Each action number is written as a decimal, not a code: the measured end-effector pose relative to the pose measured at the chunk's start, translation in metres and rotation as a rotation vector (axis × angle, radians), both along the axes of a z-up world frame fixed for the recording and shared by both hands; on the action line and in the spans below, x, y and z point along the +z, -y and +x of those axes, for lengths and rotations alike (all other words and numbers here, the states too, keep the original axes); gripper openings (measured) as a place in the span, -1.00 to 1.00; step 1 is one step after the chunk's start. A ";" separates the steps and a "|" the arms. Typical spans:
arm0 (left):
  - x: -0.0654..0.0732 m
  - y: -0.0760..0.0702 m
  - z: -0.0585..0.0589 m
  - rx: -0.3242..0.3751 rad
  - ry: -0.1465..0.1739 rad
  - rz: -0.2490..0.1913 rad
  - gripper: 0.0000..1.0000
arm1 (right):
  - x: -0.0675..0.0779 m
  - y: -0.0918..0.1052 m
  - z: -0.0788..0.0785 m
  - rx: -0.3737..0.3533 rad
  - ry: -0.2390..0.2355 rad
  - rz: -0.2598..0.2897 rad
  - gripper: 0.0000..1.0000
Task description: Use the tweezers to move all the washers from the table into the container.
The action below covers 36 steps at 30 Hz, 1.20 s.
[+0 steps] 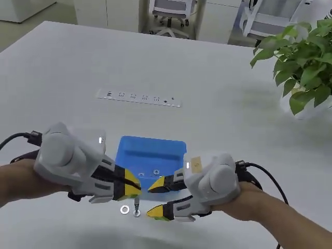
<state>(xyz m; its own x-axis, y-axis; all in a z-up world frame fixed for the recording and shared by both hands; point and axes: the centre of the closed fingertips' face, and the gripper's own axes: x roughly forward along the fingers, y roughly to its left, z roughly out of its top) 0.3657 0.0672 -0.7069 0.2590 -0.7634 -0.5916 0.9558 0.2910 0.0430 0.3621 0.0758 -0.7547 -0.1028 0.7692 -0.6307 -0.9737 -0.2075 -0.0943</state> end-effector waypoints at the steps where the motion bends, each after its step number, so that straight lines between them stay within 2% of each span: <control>1: 0.000 0.000 0.000 0.000 -0.002 0.001 -0.87 | -0.002 -0.002 -0.001 0.008 -0.004 -0.003 -0.53; 12: 0.000 0.003 0.001 -0.002 -0.007 -0.004 -0.87 | -0.008 -0.017 0.002 0.065 0.012 -0.024 -0.75; 15: 0.000 0.003 0.002 0.000 -0.005 -0.001 -0.88 | -0.010 -0.018 -0.001 0.092 0.010 -0.037 -0.78; 22: 0.000 0.002 0.001 0.001 -0.007 0.002 -0.88 | -0.011 -0.018 -0.001 0.079 -0.010 -0.038 -0.81; 29: 0.000 0.002 0.001 0.005 -0.005 0.006 -0.87 | -0.011 -0.018 0.000 0.036 -0.045 -0.039 -0.83; 36: 0.001 0.003 0.001 0.008 -0.003 0.013 -0.86 | -0.011 -0.018 0.000 0.032 -0.049 -0.041 -0.83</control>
<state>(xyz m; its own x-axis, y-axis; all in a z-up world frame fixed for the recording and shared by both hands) 0.3663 0.0640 -0.7063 0.2629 -0.7540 -0.6020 0.9537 0.2977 0.0436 0.3622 0.0936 -0.7658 -0.1583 0.7388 -0.6551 -0.9697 -0.2414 -0.0379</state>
